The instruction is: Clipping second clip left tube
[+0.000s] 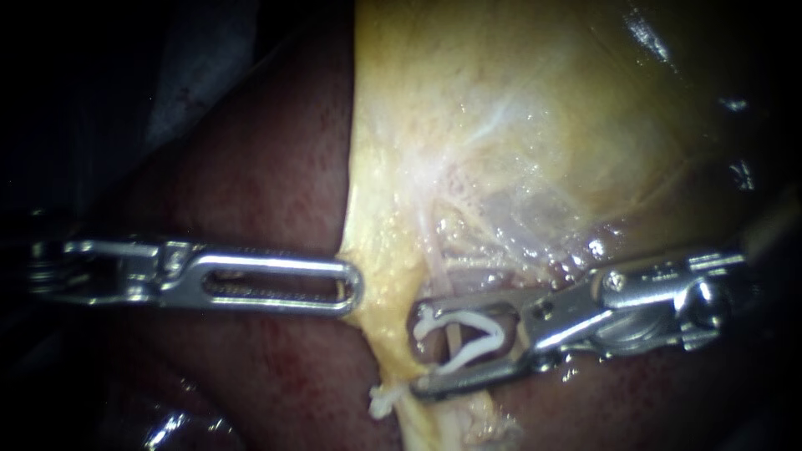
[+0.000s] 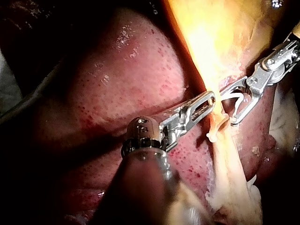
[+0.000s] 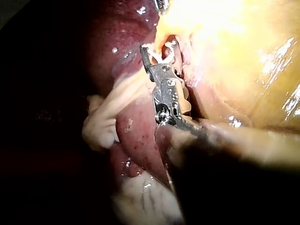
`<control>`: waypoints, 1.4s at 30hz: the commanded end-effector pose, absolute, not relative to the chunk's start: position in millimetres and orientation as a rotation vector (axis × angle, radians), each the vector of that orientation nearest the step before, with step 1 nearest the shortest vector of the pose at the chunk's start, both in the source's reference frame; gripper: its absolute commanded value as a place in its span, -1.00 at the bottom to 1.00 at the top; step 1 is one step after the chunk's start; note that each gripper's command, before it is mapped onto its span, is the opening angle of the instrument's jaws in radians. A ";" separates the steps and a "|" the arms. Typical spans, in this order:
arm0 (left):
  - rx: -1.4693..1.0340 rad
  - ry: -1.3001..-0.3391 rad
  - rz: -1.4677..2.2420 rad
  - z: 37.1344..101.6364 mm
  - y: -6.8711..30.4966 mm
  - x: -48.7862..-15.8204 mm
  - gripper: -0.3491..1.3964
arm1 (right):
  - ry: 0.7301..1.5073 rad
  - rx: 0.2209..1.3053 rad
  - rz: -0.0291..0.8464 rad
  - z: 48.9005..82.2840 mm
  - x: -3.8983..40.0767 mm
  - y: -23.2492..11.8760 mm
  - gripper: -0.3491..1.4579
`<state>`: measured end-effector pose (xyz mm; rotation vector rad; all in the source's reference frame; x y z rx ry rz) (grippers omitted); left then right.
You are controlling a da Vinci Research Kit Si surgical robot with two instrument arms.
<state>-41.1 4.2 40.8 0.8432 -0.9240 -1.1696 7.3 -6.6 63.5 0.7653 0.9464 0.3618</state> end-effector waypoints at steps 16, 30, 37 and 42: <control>0.848 -0.923 -1.166 40.6 4.1 -41.2 -1.00 | 0.935 0.807 0.339 65.8 11.0 -9.0 -0.14; 0.850 -0.922 -1.165 40.6 4.0 -41.3 -1.00 | 0.918 0.831 0.371 66.2 11.1 -8.7 -0.48; 0.849 -0.922 -1.164 40.9 4.0 -41.3 -1.00 | 0.887 0.848 0.401 66.7 10.6 -8.2 -0.88; 0.848 -0.922 -1.164 41.0 4.0 -41.4 -1.00 | 0.881 0.853 0.403 66.7 10.6 -8.2 -0.93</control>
